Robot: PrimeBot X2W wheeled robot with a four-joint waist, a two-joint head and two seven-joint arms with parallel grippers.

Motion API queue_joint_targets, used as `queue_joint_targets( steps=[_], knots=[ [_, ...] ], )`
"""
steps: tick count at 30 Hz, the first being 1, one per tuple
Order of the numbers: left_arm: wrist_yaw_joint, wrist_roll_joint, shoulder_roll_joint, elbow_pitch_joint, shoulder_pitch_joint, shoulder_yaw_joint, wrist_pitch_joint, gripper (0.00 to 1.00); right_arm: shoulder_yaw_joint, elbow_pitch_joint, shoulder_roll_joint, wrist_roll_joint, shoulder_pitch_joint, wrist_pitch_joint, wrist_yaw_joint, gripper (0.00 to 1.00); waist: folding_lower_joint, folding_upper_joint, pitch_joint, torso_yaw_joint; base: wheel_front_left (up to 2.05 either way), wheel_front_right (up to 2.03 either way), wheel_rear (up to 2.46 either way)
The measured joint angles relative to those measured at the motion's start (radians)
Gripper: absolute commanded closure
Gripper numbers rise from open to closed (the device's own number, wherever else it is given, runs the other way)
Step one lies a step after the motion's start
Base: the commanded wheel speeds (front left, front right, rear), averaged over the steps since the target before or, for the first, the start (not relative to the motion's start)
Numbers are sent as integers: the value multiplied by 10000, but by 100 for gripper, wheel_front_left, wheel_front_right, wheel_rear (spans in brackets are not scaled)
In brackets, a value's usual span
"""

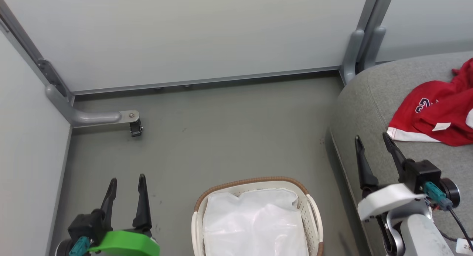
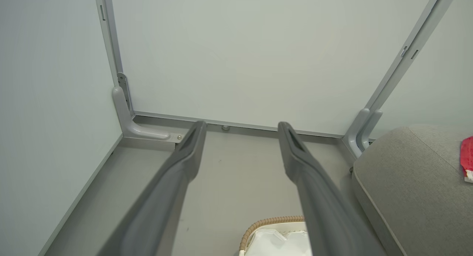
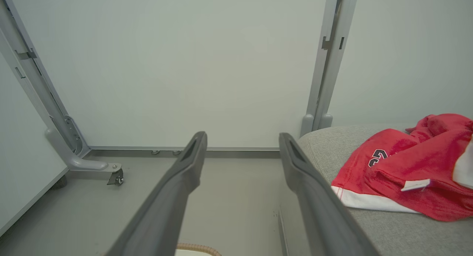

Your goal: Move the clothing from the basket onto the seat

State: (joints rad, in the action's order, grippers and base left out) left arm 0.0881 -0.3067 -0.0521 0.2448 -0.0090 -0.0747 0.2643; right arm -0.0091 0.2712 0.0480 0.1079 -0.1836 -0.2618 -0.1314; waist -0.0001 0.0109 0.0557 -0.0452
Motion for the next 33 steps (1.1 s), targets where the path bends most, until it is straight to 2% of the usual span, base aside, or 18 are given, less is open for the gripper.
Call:
queue_joint_targets(
  steps=[10,28,29,33],
  knots=[
    [130,-173,8,-65,375,153,0,0,228,-504,6,316,983,0,0,0,0,0,-181,-130,0,0,0],
    [130,-182,13,-136,383,81,0,0,364,-635,6,222,1014,0,0,0,0,0,-255,-100,0,0,0],
    [130,-182,15,-140,384,79,0,100,376,-642,-2,226,1017,0,-2,100,0,0,-248,-103,0,0,0],
    [130,-188,29,209,401,61,-8,100,399,-318,-61,267,1184,25,-2,100,0,0,-251,-101,0,0,0]
  ],
)
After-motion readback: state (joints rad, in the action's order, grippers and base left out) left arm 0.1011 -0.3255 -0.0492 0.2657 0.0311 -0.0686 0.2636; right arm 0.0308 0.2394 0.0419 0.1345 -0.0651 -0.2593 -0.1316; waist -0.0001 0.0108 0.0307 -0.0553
